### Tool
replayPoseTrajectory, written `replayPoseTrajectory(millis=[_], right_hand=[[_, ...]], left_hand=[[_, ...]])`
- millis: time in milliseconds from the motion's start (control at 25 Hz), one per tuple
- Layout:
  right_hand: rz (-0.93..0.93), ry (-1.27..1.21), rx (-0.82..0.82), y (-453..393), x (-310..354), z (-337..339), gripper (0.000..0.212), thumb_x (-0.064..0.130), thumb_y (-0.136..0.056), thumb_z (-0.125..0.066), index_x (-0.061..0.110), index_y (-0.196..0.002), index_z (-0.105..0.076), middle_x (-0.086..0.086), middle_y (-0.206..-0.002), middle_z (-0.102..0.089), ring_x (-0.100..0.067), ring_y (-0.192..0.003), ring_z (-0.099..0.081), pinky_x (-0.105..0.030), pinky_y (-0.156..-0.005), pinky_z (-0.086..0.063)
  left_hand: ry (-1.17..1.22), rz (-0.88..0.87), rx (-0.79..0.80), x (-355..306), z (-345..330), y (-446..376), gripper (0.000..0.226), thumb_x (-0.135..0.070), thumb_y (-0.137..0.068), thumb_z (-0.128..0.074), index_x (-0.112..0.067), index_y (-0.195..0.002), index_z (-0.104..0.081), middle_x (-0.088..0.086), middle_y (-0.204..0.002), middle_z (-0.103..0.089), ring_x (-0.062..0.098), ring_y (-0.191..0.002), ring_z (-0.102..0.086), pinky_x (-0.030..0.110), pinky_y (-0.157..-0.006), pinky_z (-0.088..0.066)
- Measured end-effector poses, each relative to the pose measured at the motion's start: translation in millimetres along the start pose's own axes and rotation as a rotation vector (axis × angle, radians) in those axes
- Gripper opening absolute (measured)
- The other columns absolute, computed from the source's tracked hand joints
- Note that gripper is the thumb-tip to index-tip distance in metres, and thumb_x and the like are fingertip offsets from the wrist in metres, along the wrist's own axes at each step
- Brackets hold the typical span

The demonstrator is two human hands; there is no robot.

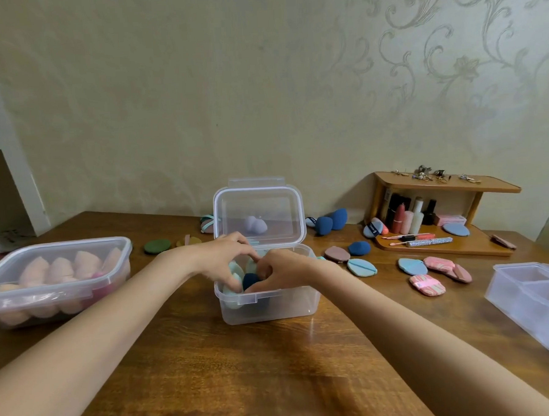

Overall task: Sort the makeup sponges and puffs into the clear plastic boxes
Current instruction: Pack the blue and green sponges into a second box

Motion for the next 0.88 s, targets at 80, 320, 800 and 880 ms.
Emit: replayPoseTrajectory(millis=[80, 320, 800, 880], right_hand=[[-0.025, -0.054, 0.078, 3.7, -6.6, -1.3, 0.032, 0.036, -0.091, -0.055, 0.007, -0.098, -0.064, -0.008, -0.093, -0.064, -0.012, -0.077, -0.051, -0.018, -0.066, -0.04], [-0.041, -0.183, 0.047, 15.2, -19.5, 23.9, 0.033, 0.003, -0.09, -0.052, 0.009, -0.121, -0.06, -0.008, -0.12, -0.061, -0.017, -0.097, -0.059, -0.024, -0.083, -0.048], [-0.558, 0.112, -0.273, -47.5, -196.6, 56.4, 0.053, 0.007, -0.094, -0.041, 0.021, -0.143, -0.03, -0.016, -0.142, -0.031, -0.039, -0.124, -0.039, -0.044, -0.1, -0.039], [-0.468, 0.137, -0.386, -51.1, -187.9, 63.8, 0.045, 0.0, -0.089, -0.049, 0.006, -0.132, -0.039, -0.019, -0.134, -0.038, -0.039, -0.115, -0.048, -0.043, -0.093, -0.043]], left_hand=[[0.01, 0.015, 0.005, 1.3, -1.7, -1.6, 0.063, -0.032, -0.081, -0.069, -0.029, -0.137, -0.04, -0.001, -0.146, -0.024, 0.019, -0.133, -0.028, 0.028, -0.104, -0.035], [-0.15, 0.083, -0.103, -7.1, 0.5, -13.5, 0.051, -0.047, -0.08, -0.064, -0.025, -0.123, -0.047, 0.004, -0.134, -0.035, 0.023, -0.123, -0.031, 0.039, -0.103, -0.036], [-0.225, 0.121, -0.061, -13.8, -2.3, -30.7, 0.04, -0.04, -0.082, -0.065, -0.023, -0.112, -0.045, 0.007, -0.129, -0.032, 0.029, -0.119, -0.03, 0.044, -0.1, -0.03], [-0.242, 0.129, -0.055, -13.7, -2.6, -31.1, 0.042, -0.039, -0.083, -0.065, -0.022, -0.115, -0.044, 0.008, -0.132, -0.031, 0.031, -0.121, -0.03, 0.044, -0.1, -0.031]])
Point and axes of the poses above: each hand's wrist, its own y-axis away from the middle knuckle, its own z-axis out of the back of the hand, x = y × z, the point moved 8 cm from there along -y, towards the middle knuckle
